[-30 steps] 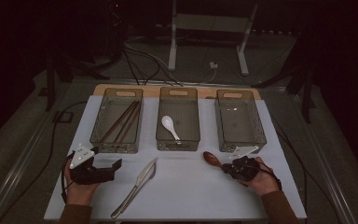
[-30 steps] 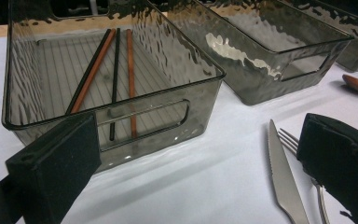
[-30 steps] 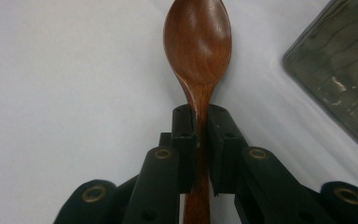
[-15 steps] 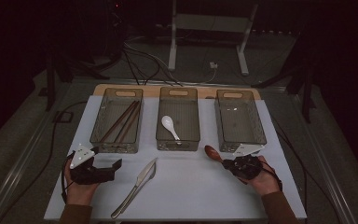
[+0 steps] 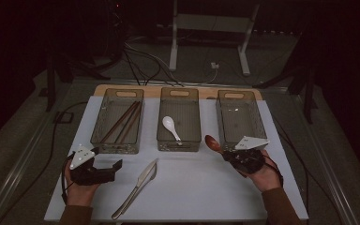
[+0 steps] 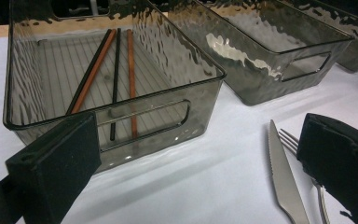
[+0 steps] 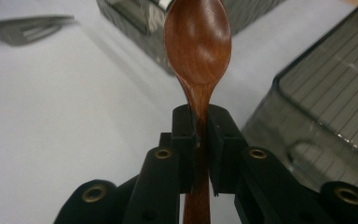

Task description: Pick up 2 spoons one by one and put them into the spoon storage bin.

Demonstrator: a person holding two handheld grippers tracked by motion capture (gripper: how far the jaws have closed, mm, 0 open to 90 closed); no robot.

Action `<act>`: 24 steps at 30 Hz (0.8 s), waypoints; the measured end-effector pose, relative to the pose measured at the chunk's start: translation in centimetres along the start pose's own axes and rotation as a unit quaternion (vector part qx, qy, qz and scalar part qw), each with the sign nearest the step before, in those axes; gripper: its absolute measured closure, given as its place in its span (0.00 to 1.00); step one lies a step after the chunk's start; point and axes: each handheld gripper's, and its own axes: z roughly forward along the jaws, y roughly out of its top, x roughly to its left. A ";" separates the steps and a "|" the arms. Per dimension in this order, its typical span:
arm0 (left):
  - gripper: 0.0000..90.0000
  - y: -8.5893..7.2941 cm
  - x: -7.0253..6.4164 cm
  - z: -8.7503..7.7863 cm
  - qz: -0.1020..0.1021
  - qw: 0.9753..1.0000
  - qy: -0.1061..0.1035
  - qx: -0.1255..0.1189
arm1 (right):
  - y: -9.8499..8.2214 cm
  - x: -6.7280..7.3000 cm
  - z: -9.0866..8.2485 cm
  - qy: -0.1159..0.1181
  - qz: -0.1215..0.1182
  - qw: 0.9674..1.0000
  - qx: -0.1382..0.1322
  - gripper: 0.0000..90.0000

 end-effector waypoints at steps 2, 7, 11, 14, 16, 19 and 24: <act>0.01 0.0 0.0 0.0 0.000 1.000 0.000 0.000 | 0.7 0.0 0.0 -0.002 0.000 1.000 -0.006 0.92; 0.01 0.0 0.0 0.0 0.000 1.000 0.000 0.000 | 2.2 0.2 0.1 -0.006 -0.002 1.000 -0.018 0.92; 0.01 0.0 0.0 -0.1 0.000 1.000 0.000 0.000 | 3.2 0.2 0.4 -0.009 0.003 1.000 -0.027 0.92; 0.01 0.0 0.1 -0.1 0.000 1.000 0.000 0.000 | 3.8 0.1 0.8 -0.011 0.007 0.999 -0.031 0.92; 0.01 0.0 0.1 -0.1 0.000 1.000 0.000 -0.001 | 4.3 0.1 1.0 -0.012 0.010 0.999 -0.033 0.92; 0.01 0.0 0.1 -0.1 0.000 1.000 0.000 -0.001 | 4.8 0.1 1.3 -0.015 0.014 0.999 -0.034 0.92; 0.01 0.0 0.1 -0.1 0.000 1.000 0.000 -0.001 | 5.6 0.1 1.9 -0.021 0.023 0.999 -0.032 0.92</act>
